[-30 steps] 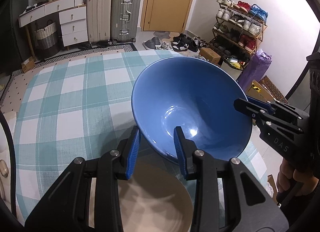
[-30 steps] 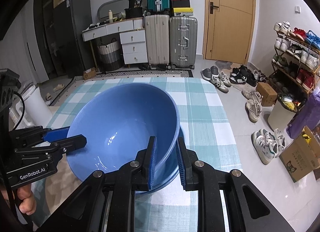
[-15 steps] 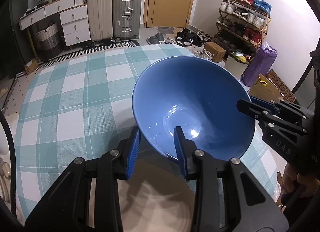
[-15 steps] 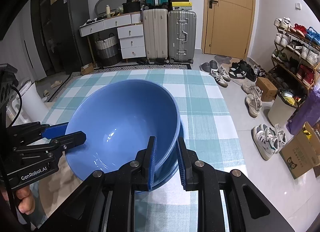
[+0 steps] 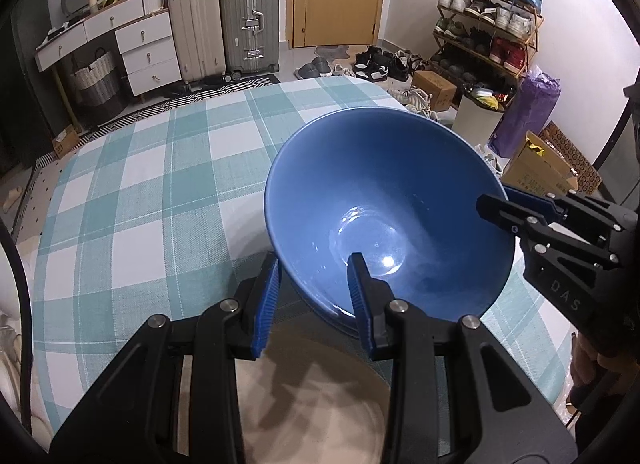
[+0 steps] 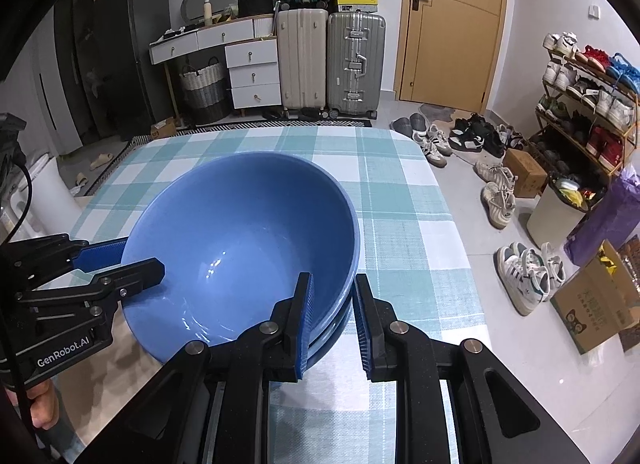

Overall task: Organize plates and bowls
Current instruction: 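Lower the held bowl into the stacked light-blue bowls with both grippers, then open both grippers and release the bowl onto the stack, then close both grippers on the rim of the stacked light-blue bowls, then lift the bowl stack with both grippers and carry it over the cream plates, then lower the bowl stack onto the stacked cream plates with both grippers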

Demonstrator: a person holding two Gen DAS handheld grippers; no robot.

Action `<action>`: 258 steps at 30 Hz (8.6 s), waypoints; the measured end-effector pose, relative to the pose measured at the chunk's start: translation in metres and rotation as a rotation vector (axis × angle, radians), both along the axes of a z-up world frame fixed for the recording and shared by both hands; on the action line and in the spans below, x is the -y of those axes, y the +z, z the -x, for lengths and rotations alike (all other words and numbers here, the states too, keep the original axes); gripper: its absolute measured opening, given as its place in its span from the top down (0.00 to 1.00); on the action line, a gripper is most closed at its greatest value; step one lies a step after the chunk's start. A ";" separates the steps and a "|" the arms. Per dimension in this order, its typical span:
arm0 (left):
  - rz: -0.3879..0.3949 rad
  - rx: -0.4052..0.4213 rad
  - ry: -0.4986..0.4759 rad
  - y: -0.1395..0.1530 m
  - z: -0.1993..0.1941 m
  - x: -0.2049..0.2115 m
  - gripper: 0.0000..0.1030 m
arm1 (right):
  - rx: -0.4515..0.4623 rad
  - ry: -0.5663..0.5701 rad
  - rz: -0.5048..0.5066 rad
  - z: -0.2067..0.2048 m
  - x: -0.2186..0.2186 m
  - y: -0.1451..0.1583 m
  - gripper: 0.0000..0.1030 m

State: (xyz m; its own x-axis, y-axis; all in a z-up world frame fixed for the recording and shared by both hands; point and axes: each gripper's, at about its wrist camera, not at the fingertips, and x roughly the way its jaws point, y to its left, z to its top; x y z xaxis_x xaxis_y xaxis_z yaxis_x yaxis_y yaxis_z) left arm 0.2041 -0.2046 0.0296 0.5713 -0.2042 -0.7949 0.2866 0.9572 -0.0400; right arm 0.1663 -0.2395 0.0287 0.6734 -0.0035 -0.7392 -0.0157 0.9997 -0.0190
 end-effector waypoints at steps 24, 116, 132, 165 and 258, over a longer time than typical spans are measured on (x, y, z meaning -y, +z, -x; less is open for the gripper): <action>0.033 -0.047 -0.002 -0.018 -0.014 -0.009 0.66 | -0.021 0.006 0.008 0.002 -0.001 -0.015 0.69; 0.224 -0.096 0.004 -0.022 -0.026 -0.031 0.73 | 0.013 -0.050 -0.405 0.019 0.028 -0.025 0.62; 0.235 -0.036 0.004 0.013 0.002 -0.042 0.73 | 0.055 -0.026 -0.381 0.035 0.015 0.002 0.62; 0.236 0.067 0.059 0.085 0.104 -0.092 0.73 | 0.119 0.071 -0.366 0.075 -0.039 0.043 0.62; 0.169 -0.015 0.214 0.003 0.154 -0.167 0.72 | 0.029 0.199 -0.290 0.099 -0.125 -0.005 0.58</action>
